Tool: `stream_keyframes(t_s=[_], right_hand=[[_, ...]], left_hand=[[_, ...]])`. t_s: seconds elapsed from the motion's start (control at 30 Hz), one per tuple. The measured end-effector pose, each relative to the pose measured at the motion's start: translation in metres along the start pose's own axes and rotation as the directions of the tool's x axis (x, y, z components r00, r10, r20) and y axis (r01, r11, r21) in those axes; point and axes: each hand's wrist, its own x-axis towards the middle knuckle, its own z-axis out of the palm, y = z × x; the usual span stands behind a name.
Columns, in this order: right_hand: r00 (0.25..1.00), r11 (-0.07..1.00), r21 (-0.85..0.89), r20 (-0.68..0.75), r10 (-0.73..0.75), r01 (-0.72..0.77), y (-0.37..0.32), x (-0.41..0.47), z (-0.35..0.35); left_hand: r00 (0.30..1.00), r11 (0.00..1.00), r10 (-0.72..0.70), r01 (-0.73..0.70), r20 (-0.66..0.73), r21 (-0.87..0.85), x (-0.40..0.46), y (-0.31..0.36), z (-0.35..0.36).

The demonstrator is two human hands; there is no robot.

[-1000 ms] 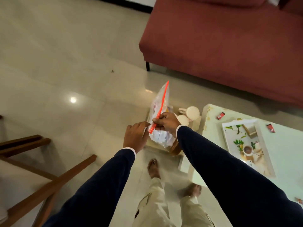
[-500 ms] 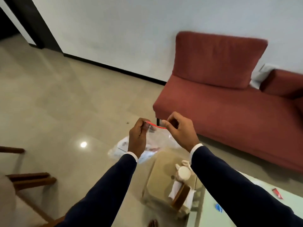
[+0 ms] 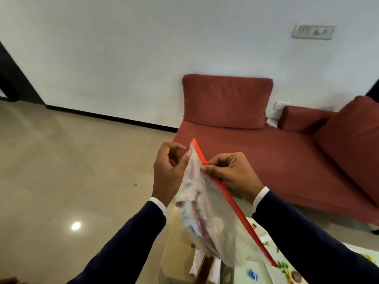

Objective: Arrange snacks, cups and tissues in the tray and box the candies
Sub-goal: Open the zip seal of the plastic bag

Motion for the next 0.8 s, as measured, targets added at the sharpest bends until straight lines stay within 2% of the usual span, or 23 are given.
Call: stream_keyframes(t_s=[0.07,0.13,0.17,0.27,0.47,0.63,0.8], right_hand=[[0.998,0.999,0.038,-0.058,0.037,-0.035,0.0,-0.013,-0.018],[0.99,0.998,0.027,-0.126,0.065,-0.062,0.004,-0.027,-0.034],[0.984,0.997,0.017,-0.162,0.077,-0.075,0.008,-0.034,-0.039],[0.958,0.994,-0.008,-0.267,0.106,-0.112,0.02,-0.06,-0.057],[0.924,0.983,-0.029,-0.348,0.162,-0.183,0.04,-0.098,-0.089],[0.902,0.971,0.103,-0.359,0.239,-0.216,0.05,-0.117,-0.112],[0.862,0.953,0.172,-0.408,0.3,-0.25,0.057,-0.127,-0.121]], left_hand=[[0.97,0.994,-0.069,0.087,0.235,-0.07,-0.005,0.006,0.019],[0.875,0.958,-0.191,0.266,0.445,-0.111,-0.012,0.013,0.041],[0.836,0.926,-0.244,0.351,0.491,-0.137,-0.017,0.015,0.052],[0.781,0.862,-0.333,0.479,0.529,-0.165,-0.033,0.021,0.09],[0.709,0.815,-0.353,0.553,0.611,-0.172,-0.054,0.028,0.134],[0.655,0.775,-0.383,0.611,0.651,-0.16,-0.068,0.032,0.157],[0.641,0.768,-0.396,0.623,0.657,-0.145,-0.076,0.032,0.173]])
